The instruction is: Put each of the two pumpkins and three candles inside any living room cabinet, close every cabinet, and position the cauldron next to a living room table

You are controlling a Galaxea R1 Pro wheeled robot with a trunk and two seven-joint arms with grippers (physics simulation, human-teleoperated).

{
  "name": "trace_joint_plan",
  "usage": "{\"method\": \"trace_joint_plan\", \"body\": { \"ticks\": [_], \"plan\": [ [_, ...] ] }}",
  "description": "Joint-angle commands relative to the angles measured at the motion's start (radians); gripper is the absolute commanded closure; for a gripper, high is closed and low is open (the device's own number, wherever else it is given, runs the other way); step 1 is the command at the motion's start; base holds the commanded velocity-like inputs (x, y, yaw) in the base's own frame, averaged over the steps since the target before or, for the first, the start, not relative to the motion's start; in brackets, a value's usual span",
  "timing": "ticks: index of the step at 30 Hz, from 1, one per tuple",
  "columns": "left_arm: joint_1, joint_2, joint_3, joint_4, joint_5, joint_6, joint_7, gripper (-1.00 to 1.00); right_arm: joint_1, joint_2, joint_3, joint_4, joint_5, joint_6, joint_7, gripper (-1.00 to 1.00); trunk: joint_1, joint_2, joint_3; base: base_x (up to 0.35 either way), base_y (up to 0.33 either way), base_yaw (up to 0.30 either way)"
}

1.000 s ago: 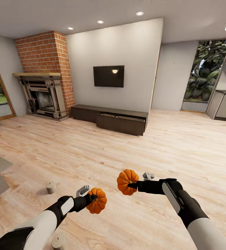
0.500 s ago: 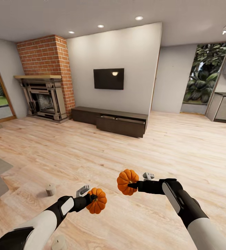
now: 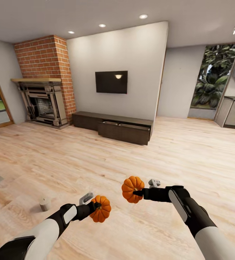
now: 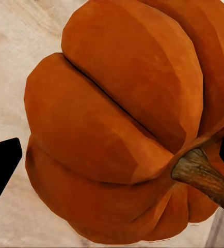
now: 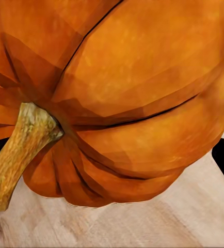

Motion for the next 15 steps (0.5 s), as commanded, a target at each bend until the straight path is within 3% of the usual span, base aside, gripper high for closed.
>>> {"method": "trace_joint_plan", "body": {
  "ticks": [1,7,15],
  "plan": [
    [0.000,0.000,0.010,-0.002,0.000,0.007,0.000,1.00,0.000,-0.001,0.002,-0.001,-0.004,0.003,-0.002,1.00,0.000,0.000,-0.001,0.290,-0.220,0.000],
    [0.000,0.000,0.010,-0.002,0.001,0.007,0.000,1.00,-0.001,-0.001,0.002,-0.001,-0.004,0.005,-0.002,1.00,0.000,0.000,-0.001,0.295,-0.200,0.000],
    [0.000,-0.002,0.010,-0.002,0.002,0.007,0.000,1.00,0.000,0.000,0.002,-0.001,-0.004,0.005,-0.001,1.00,0.000,0.000,-0.001,0.322,-0.096,0.000]
  ]
}}
